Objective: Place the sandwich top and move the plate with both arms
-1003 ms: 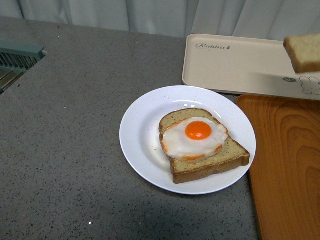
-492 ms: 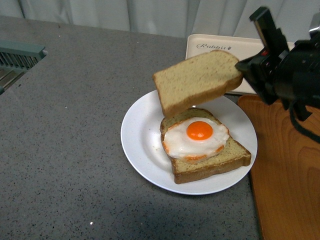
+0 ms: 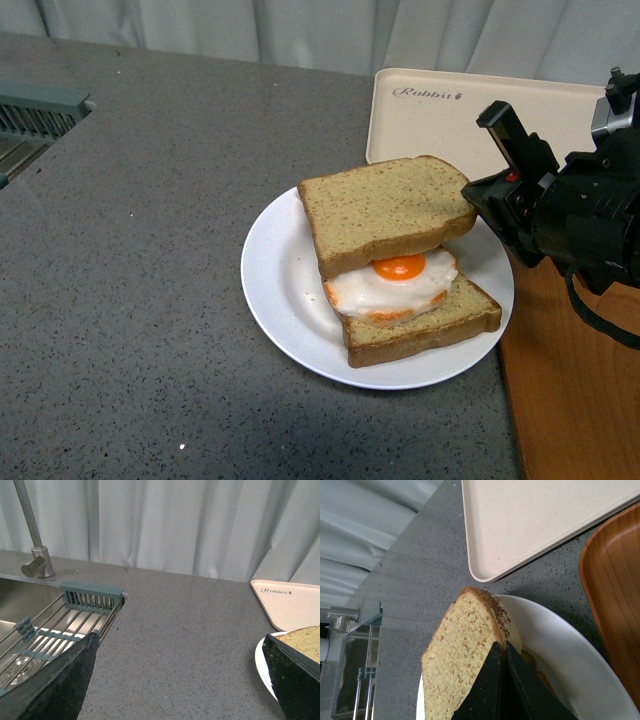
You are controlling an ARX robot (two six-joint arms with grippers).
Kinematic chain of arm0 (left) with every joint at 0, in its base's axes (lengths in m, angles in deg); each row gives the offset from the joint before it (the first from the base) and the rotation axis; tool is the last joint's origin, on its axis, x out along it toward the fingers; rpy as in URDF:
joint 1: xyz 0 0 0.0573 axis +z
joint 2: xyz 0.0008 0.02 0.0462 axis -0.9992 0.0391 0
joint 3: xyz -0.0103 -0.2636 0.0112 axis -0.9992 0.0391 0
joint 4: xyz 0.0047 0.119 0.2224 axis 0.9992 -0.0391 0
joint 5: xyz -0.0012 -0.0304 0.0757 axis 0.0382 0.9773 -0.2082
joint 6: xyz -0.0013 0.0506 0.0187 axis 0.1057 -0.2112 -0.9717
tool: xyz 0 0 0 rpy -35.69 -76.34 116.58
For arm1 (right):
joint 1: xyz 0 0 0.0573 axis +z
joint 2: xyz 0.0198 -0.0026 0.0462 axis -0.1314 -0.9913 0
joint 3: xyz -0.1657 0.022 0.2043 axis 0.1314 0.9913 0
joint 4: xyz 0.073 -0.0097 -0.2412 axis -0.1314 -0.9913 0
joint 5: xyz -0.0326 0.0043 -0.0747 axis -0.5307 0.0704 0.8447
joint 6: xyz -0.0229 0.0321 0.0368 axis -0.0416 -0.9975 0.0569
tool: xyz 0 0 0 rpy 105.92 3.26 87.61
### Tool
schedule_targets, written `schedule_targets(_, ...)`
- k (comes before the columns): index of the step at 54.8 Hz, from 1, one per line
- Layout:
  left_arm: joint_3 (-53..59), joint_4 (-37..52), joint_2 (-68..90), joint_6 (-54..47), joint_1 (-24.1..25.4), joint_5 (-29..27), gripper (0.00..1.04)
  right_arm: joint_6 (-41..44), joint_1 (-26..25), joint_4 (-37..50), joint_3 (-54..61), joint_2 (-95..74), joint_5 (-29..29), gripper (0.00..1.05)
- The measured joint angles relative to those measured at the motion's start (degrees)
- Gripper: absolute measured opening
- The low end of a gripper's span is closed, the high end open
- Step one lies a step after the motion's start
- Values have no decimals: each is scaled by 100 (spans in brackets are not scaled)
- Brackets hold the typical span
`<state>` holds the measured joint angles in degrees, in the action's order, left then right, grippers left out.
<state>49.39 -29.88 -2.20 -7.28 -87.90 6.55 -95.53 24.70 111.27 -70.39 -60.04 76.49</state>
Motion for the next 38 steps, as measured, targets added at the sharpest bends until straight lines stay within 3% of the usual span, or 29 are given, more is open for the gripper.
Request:
schedule_targets(3, 0, 0, 0, 0, 0, 0, 98, 94, -4, -114, 0, 131, 17, 3)
schedule_targets(15, 0, 0, 0, 0, 0, 0, 98, 557, -162, -813, -37, 769, 334, 37)
schedule_targets(23, 0, 0, 0, 0, 0, 0, 98, 1196, -472, -1414, -66, 1499, 549, 72)
schedule_targets(29, 0, 0, 0, 0, 0, 0, 98, 1690, -752, -1561, 114, 2070, 378, 92)
schedule_targets(31, 0, 0, 0, 0, 0, 0, 98, 1895, -839, -1360, 258, 2159, 483, 93)
schedule_targets(34, 0, 0, 0, 0, 0, 0, 98, 2636, -1021, -205, 730, 2240, 925, 85)
schedule_targets(38, 0, 0, -9, 0, 0, -4, 98, 3755, -1423, 964, 1482, 2529, 791, 73)
